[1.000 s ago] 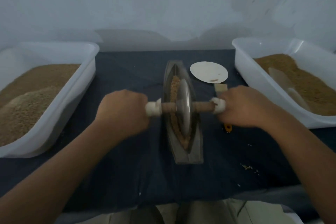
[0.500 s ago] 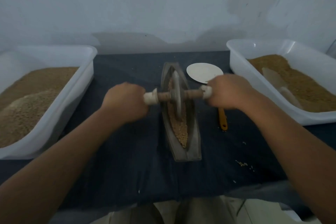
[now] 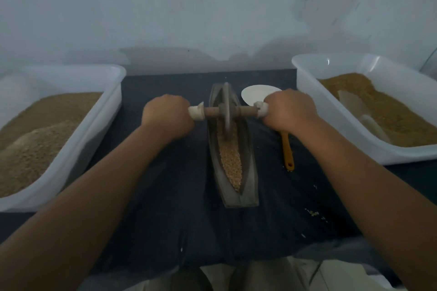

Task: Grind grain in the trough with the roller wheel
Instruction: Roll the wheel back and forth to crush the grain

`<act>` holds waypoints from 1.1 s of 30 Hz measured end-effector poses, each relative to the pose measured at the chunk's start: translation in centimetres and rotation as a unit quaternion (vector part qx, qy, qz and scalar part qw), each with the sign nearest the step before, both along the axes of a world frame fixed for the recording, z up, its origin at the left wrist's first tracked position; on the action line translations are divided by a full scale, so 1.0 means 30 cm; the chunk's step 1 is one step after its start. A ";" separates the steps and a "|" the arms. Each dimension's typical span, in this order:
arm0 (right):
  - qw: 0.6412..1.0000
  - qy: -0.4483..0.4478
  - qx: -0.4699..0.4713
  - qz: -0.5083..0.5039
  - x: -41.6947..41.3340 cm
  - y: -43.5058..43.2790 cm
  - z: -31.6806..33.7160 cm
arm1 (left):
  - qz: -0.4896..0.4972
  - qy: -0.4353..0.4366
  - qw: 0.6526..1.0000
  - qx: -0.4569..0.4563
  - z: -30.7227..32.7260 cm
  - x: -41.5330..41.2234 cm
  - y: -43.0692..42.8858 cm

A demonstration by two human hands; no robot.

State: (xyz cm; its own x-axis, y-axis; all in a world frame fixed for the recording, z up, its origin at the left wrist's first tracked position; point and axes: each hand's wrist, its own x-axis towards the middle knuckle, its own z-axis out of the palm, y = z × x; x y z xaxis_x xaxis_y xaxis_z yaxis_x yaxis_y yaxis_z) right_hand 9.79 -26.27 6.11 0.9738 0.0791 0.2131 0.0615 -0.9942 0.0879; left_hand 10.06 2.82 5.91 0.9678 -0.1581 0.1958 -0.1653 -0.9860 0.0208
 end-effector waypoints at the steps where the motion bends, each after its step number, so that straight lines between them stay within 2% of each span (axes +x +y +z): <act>1: 0.999 0.034 0.007 0.001 -0.039 -0.009 -0.002 | -0.011 0.001 1.000 0.011 -0.001 -0.035 0.008; 5: 0.982 0.181 0.043 0.033 -0.246 -0.075 -0.012 | -0.087 -0.073 0.991 0.067 -0.030 -0.241 0.067; 7: 0.975 0.208 0.068 0.045 -0.273 -0.086 -0.004 | -0.104 -0.093 0.988 0.067 -0.038 -0.280 0.087; 9: 0.979 0.188 0.057 0.049 -0.233 -0.065 0.000 | -0.078 -0.039 0.995 0.052 -0.045 -0.245 0.083; 11: 0.991 0.127 0.022 0.030 -0.142 -0.030 -0.005 | -0.043 0.002 0.998 0.043 -0.028 -0.158 0.052; 15: 0.997 0.066 0.023 -0.027 0.017 0.006 -0.031 | -0.011 -0.006 0.998 0.066 0.051 0.019 -0.021; 18: 0.995 0.084 0.041 -0.028 0.006 -0.008 -0.040 | -0.018 0.005 0.996 0.088 0.084 0.029 -0.038; 23: 0.985 0.169 0.003 0.028 -0.150 -0.030 -0.014 | -0.075 0.062 0.991 0.088 0.026 -0.131 0.032; 27: 0.991 0.117 -0.012 0.070 -0.253 -0.015 0.024 | -0.073 0.072 0.992 0.073 0.001 -0.197 0.058; 30: 0.978 0.132 0.087 0.132 -0.295 -0.046 0.068 | -0.052 0.050 0.996 0.058 -0.020 -0.207 0.059; 32: 0.945 0.134 0.253 0.160 -0.312 -0.080 0.100 | -0.035 0.039 0.998 0.017 -0.042 -0.209 0.066; 33: 0.915 0.086 0.360 0.162 -0.314 -0.096 0.106 | -0.028 0.042 0.999 -0.009 -0.055 -0.210 0.071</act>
